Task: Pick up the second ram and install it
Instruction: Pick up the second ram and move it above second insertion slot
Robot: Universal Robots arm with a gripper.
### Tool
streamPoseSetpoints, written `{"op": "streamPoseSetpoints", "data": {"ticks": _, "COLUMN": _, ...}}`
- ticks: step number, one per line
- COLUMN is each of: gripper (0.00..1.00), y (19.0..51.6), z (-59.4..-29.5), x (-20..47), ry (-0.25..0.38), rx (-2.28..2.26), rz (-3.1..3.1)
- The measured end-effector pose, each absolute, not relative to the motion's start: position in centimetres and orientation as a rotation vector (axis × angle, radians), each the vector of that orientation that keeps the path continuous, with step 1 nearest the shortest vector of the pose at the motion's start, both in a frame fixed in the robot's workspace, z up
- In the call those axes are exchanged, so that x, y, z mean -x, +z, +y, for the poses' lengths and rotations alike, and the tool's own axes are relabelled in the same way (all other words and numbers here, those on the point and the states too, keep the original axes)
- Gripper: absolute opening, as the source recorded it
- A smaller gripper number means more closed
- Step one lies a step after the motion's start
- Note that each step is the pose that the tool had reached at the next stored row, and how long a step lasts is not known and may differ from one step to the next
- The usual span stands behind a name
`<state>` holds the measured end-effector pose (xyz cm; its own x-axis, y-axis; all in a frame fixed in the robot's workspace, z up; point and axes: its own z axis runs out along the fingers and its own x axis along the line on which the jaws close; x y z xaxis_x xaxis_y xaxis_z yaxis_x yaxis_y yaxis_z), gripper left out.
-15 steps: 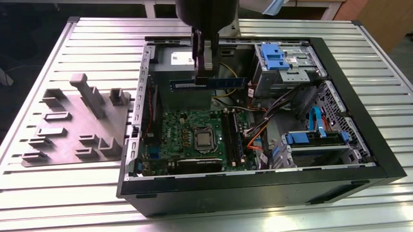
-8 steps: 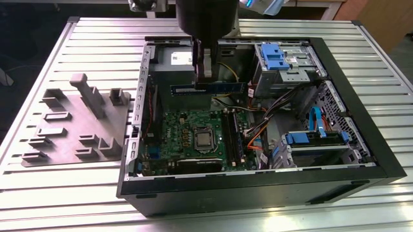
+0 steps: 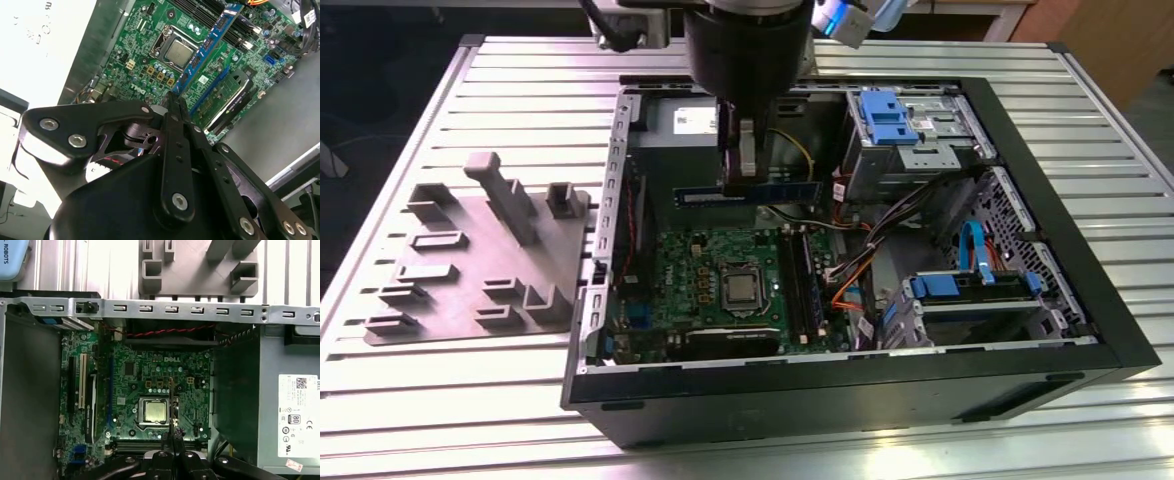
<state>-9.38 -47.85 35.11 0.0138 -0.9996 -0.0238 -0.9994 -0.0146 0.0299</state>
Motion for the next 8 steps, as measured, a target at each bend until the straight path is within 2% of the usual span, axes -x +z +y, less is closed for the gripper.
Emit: {"op": "streamPoseSetpoints", "data": {"ticks": 8, "gripper": 0.11, "y": 33.7, "z": -47.9, "x": 9.4, "ry": -0.059, "rx": -2.233, "rz": -2.202}}
